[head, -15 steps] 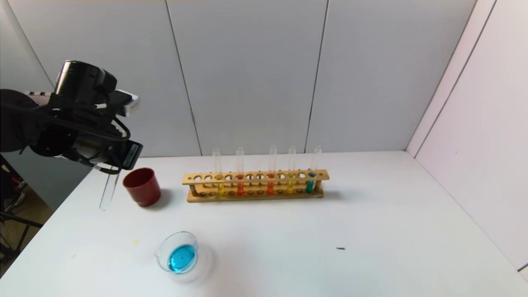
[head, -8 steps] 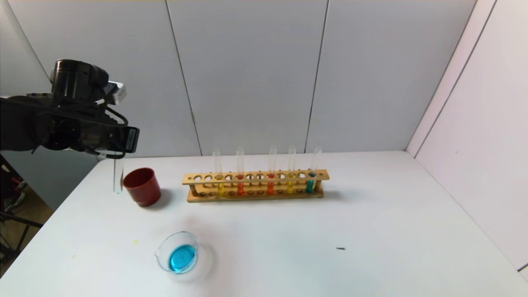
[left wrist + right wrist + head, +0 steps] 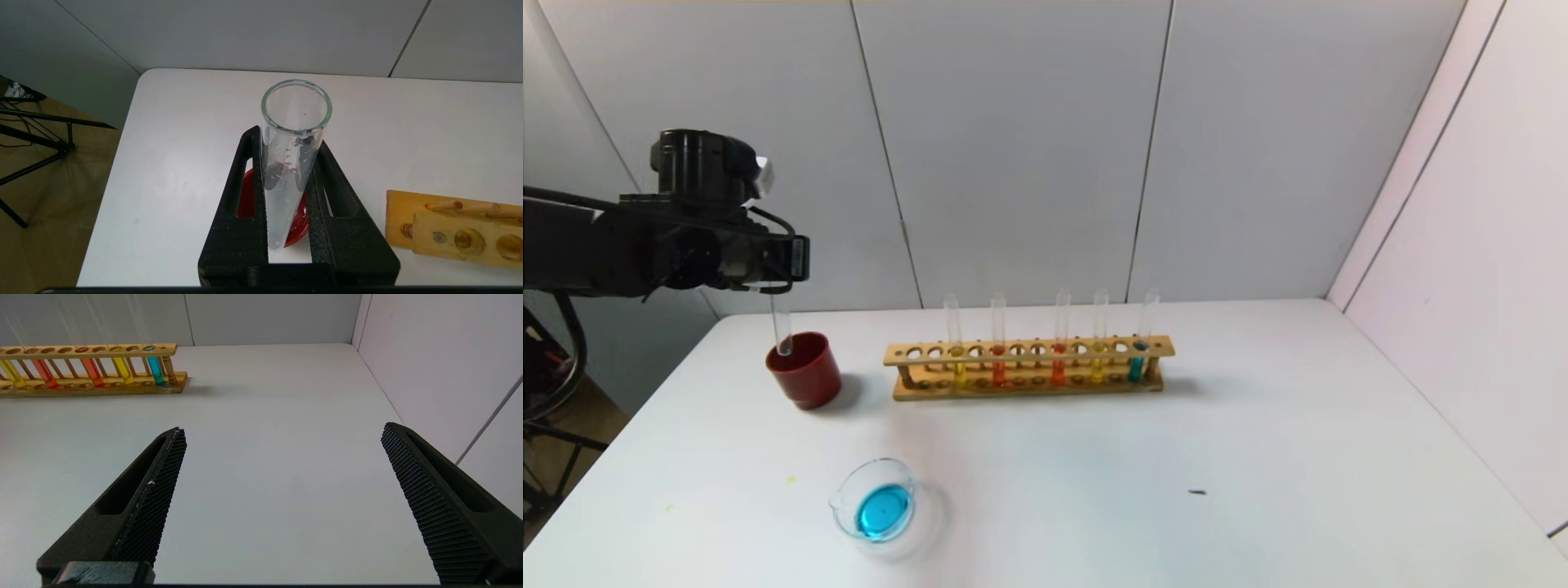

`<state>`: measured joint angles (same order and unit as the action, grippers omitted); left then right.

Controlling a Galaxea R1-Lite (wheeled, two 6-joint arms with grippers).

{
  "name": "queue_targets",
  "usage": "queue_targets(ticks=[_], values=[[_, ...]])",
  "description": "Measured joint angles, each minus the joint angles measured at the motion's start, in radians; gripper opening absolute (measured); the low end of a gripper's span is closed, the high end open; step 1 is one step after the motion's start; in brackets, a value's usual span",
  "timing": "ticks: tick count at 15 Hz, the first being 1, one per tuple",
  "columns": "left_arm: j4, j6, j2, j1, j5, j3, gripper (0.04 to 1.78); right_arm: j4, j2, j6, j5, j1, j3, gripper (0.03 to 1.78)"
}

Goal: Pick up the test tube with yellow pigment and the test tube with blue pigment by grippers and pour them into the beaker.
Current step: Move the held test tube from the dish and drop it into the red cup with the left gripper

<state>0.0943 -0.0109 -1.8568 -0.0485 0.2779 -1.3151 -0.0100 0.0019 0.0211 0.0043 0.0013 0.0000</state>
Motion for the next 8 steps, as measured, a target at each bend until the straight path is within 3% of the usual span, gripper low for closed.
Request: queue_targets(ticks=[8], values=[[0.135,-0.029,-0.104,0.042,0.010,-0.009,0.32,0.000,0.000,0.000,0.000,0.000,0.000,1.74]])
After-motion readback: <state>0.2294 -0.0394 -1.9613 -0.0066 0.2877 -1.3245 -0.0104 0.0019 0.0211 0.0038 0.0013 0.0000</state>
